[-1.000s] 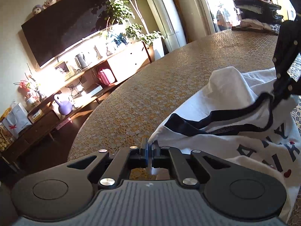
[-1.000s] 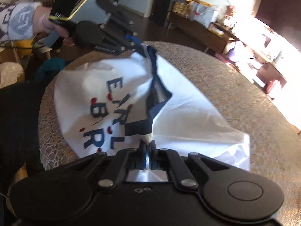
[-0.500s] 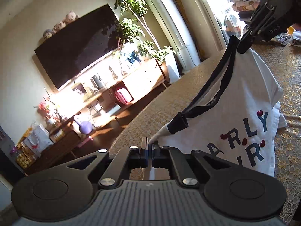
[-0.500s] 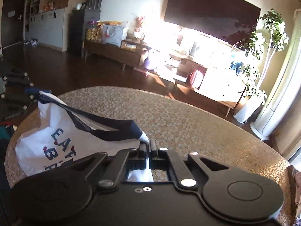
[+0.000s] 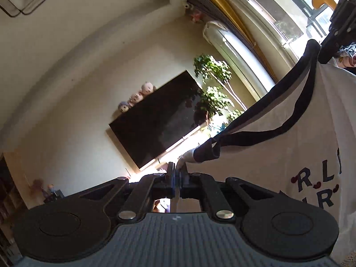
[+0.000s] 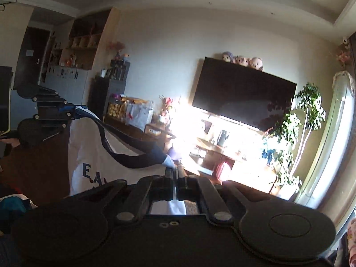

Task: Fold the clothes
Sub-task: 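Lift the T-shirt by the collar with both grippers, raising it off the table, then lower the T-shirt flat onto the table and open both grippers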

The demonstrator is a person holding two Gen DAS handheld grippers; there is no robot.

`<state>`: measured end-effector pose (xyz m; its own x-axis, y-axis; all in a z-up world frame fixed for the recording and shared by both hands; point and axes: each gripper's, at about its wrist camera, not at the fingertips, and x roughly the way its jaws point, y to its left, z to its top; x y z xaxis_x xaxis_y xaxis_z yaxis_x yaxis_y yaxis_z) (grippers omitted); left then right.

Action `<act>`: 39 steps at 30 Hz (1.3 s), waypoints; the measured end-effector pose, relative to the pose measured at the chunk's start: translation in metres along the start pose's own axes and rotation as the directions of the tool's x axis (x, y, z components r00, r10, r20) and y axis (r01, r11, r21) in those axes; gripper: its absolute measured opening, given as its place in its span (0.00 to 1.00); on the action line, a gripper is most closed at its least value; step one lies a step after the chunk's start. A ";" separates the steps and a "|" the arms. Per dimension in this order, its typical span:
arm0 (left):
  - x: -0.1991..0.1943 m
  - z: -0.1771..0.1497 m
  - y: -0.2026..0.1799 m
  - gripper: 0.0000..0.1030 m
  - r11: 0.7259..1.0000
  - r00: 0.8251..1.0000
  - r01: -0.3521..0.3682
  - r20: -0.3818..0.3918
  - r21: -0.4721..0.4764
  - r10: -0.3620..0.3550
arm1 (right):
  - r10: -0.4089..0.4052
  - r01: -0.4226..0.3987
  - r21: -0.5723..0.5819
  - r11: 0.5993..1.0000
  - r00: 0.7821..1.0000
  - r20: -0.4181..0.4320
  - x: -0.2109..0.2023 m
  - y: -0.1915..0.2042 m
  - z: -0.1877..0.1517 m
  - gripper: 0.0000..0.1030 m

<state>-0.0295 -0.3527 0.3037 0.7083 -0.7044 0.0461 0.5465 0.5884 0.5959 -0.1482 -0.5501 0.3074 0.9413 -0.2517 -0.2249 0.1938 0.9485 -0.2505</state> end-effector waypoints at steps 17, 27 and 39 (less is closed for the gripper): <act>0.199 -0.030 -0.140 0.03 0.982 0.960 0.191 -0.211 0.006 -0.185 | -0.020 0.073 0.181 0.981 0.959 -0.281 0.127 -0.098 -0.101 1.00; 0.341 -0.127 -0.294 0.02 0.921 0.846 0.388 -0.388 -0.020 -0.365 | 0.034 0.121 0.251 0.960 0.844 -0.535 0.237 -0.145 -0.255 1.00; 0.391 -0.159 -0.346 0.02 0.875 0.770 0.480 -0.445 -0.066 -0.456 | 0.029 0.195 0.294 0.936 0.787 -0.616 0.285 -0.174 -0.328 1.00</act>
<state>0.1294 -0.7686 -0.0118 0.4955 -0.6343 -0.5934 0.8473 0.2028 0.4909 -0.0044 -0.8497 -0.0217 0.5761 -0.2887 -0.7647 0.4464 0.8948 -0.0016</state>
